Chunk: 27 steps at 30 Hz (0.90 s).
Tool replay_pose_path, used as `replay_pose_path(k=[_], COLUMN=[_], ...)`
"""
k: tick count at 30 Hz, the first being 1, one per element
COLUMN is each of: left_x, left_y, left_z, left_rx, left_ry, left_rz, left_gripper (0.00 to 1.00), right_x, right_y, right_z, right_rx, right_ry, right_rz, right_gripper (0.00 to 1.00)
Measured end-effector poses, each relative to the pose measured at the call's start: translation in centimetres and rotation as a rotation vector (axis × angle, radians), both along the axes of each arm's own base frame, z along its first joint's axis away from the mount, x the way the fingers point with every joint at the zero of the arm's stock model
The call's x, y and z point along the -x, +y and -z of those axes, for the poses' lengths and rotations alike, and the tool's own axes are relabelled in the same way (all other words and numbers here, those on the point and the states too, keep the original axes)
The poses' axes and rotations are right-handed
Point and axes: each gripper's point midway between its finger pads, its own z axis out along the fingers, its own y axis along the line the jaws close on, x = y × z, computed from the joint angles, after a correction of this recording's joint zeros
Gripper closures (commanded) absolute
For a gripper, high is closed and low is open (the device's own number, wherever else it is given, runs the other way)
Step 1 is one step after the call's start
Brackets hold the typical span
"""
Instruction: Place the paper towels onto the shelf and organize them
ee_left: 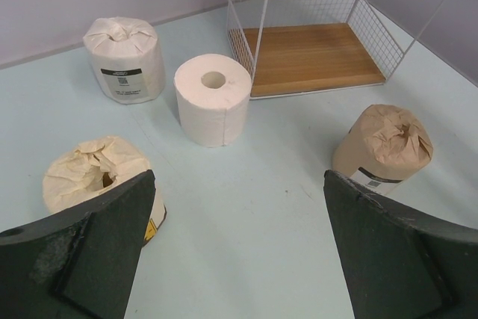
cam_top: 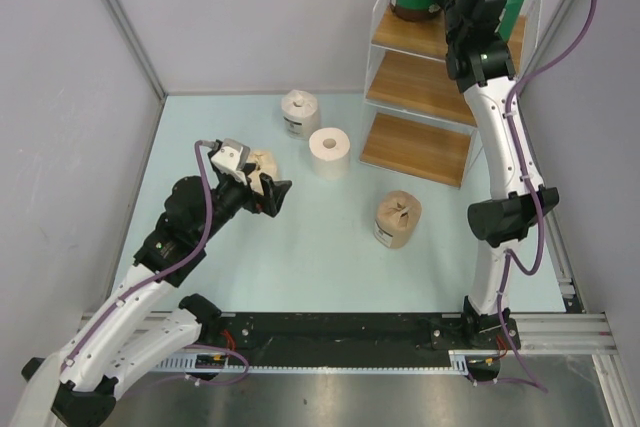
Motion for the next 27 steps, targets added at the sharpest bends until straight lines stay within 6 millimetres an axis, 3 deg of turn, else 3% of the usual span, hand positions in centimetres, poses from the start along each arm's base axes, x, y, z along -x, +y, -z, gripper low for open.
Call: replay_pose_path(k=[8, 13, 23, 24, 25, 27], left_x=[0.0, 0.0, 0.0, 0.1, 0.1, 0.1], left_y=[0.1, 0.1, 0.1, 0.1, 0.1, 0.1], left_z=[0.1, 0.1, 0.0, 0.0, -0.1, -0.1], left_rx=[-0.001, -0.001, 0.002, 0.003, 0.004, 0.005], left_ry=[0.001, 0.001, -0.001, -0.002, -0.003, -0.002], left_rz=[-0.003, -0.003, -0.003, -0.003, -0.003, -0.003], left_gripper=[0.0, 0.0, 0.0, 0.0, 0.0, 0.0], right_x=[-0.6, -0.7, 0.3, 0.5, 0.8, 1.2], right_y=[-0.6, -0.9, -0.9, -0.9, -0.8, -0.6], right_z=[0.7, 0.7, 1.0, 1.0, 1.1, 1.0], right_rx=[0.001, 0.002, 0.014, 0.017, 0.023, 0.035], right_ry=[0.017, 0.017, 0.026, 0.029, 0.033, 0.035], right_rz=[0.016, 0.018, -0.003, -0.008, -0.017, -0.04], right_gripper=[0.87, 1.0, 1.0, 0.96, 0.83, 0.7])
